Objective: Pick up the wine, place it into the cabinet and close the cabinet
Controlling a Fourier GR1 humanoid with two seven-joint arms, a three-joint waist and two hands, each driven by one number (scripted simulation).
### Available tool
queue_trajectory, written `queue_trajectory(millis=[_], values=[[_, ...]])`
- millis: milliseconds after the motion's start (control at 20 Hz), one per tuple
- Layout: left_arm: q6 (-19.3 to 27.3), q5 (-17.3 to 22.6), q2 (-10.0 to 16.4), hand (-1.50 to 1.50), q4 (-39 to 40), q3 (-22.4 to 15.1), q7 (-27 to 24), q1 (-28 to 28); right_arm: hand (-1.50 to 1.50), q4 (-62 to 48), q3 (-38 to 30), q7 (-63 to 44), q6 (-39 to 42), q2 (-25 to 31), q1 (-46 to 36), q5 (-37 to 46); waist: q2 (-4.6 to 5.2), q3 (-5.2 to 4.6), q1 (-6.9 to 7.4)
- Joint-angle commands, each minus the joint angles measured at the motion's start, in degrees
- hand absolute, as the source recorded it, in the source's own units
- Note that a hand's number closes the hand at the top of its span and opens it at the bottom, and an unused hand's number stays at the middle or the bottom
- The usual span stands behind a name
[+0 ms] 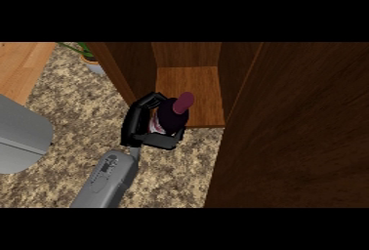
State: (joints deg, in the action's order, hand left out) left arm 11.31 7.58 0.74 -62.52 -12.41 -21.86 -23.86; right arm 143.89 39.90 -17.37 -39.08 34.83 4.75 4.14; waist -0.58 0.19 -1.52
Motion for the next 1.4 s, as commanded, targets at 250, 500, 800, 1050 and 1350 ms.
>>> queue_trajectory(millis=[250, 500, 800, 1050, 1350], values=[[2.1, 6.1, -0.7, 1.5, 9.4, -2.4, -0.5, -7.9, -1.5, 10.2, -0.4, 0.3, 1.5, 1.6, 4.1, -3.3, 0.82, -0.22, -1.35], [4.6, 8.3, -0.7, 1.5, 12.2, -1.8, -0.5, -11.1, -1.5, 8.4, 1.3, 2.3, 1.5, 0.2, 3.5, -2.6, 1.07, -0.27, -2.47], [9.7, 5.2, -0.6, 1.5, 12.3, -4.0, 3.8, -13.7, -1.5, 7.0, 2.0, 3.2, 1.1, -0.7, 3.3, -3.0, 1.14, -0.24, -3.43], [12.8, 3.0, 0.6, 1.5, 12.7, -4.7, 9.0, -14.1, -1.5, 6.7, 2.7, 5.0, 1.5, -0.9, 4.3, -3.6, 1.1, -0.16, -3.81], [12.3, 8.2, -0.7, 1.5, 23.6, 1.5, 7.2, -22.5, -1.5, 7.0, 1.6, 5.2, 3.2, -0.2, 4.1, -5.5, 1.88, -0.28, -4.35]])
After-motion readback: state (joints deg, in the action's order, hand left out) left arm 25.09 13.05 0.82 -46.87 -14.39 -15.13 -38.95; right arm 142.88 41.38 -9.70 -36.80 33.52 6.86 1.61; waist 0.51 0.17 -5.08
